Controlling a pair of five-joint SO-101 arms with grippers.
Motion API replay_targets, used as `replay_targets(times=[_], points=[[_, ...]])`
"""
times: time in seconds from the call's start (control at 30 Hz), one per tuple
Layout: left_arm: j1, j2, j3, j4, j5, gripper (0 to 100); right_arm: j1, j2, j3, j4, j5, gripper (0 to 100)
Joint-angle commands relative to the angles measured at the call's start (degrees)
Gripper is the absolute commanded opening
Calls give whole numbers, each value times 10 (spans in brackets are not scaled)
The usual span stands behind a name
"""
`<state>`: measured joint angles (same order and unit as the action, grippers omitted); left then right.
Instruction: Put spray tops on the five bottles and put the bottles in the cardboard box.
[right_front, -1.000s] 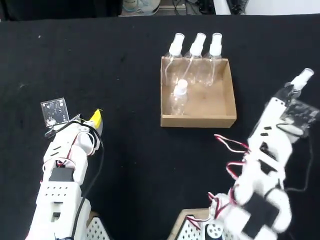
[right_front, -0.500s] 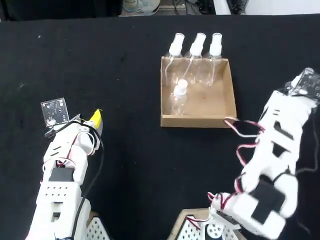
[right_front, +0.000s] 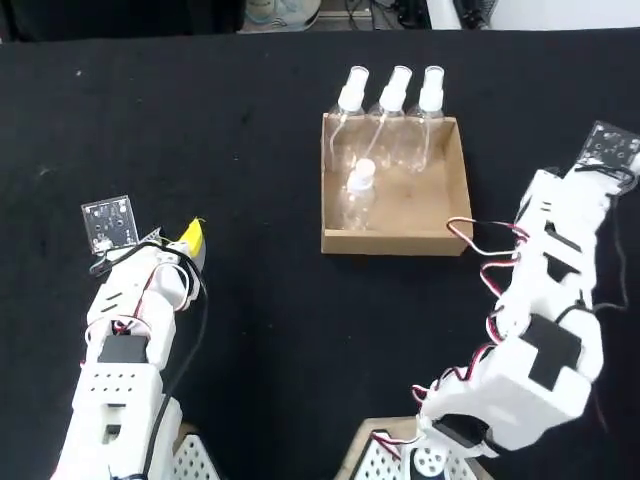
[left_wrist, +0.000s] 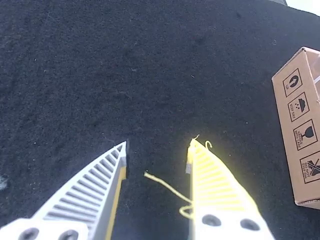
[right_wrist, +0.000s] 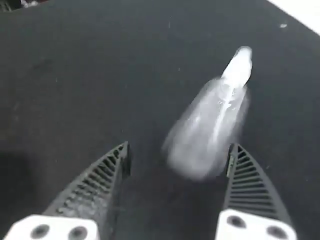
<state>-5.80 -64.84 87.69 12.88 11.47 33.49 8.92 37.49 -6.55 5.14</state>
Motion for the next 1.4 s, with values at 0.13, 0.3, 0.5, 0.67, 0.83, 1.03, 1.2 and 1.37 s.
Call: replay_targets(times=[0.13, 0.3, 0.5, 0.67, 0.83, 1.03, 1.2, 1.37], points=[[-1, -9, -8, -14, -1, 191, 4, -50, -60, 52, -2, 266], [-1, -9, -8, -14, -1, 191, 25, -40, -280, 323, -80, 265], [-3, -9, -8, -14, -1, 191, 48, 121, -582, 556, -149, 265], [-2, -9, -8, -14, -1, 191, 75, 282, -800, 651, -154, 265], [-1, -9, -8, -14, -1, 191, 89, 441, -1022, 704, -155, 265], [-2, -9, -8, -14, -1, 191, 88, 608, -1264, 721, -155, 265], [-3, -9, -8, -14, -1, 191, 89, 688, -1325, 685, -153, 265], [-4, -9, -7, -14, -1, 191, 101, 698, -1282, 629, -155, 265]])
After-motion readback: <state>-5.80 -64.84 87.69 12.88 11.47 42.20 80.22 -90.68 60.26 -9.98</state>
